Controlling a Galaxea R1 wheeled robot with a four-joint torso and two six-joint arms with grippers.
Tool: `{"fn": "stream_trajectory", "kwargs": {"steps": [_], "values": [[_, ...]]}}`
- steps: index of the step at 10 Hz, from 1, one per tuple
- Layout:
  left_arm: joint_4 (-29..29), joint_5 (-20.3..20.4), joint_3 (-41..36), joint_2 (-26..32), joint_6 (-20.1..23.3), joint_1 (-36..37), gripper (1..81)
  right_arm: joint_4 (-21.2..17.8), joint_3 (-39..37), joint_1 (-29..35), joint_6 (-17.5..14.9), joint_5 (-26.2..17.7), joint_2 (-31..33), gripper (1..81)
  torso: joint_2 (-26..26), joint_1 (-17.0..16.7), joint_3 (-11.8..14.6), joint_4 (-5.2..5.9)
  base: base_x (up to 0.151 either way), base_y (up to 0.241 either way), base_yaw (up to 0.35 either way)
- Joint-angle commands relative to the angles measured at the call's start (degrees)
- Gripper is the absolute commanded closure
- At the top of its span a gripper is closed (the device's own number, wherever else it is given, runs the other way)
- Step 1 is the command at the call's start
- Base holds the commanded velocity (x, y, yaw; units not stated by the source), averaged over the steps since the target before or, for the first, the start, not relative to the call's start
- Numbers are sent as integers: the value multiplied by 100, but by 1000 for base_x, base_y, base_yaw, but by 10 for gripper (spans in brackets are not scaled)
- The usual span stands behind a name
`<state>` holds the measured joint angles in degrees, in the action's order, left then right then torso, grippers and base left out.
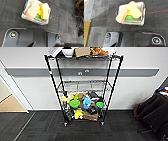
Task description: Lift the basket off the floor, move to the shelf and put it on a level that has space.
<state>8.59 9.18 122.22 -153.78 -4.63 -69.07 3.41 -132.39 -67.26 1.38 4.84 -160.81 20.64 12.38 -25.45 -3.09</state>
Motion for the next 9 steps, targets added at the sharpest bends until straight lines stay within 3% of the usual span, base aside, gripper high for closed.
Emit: {"fn": "stream_trajectory", "kwargs": {"steps": [1,2,5,9], "values": [[11,-285,-102,146,-11,319,10,-69,92,375,20,-220,64,10,553,356,-517,0,0,0,0],[1,-285,-102,190,-11,311,10,-69,92,375,20,-220,64,10,745,480,-164,0,0,0,0],[37,-276,169,119,-11,267,10,-104,56,295,108,-220,107,10,1202,778,-411,0,0,0,0],[151,-373,399,111,-11,196,10,-174,-136,173,170,-220,143,10,1947,1245,-428,0,0,0,0]]}}
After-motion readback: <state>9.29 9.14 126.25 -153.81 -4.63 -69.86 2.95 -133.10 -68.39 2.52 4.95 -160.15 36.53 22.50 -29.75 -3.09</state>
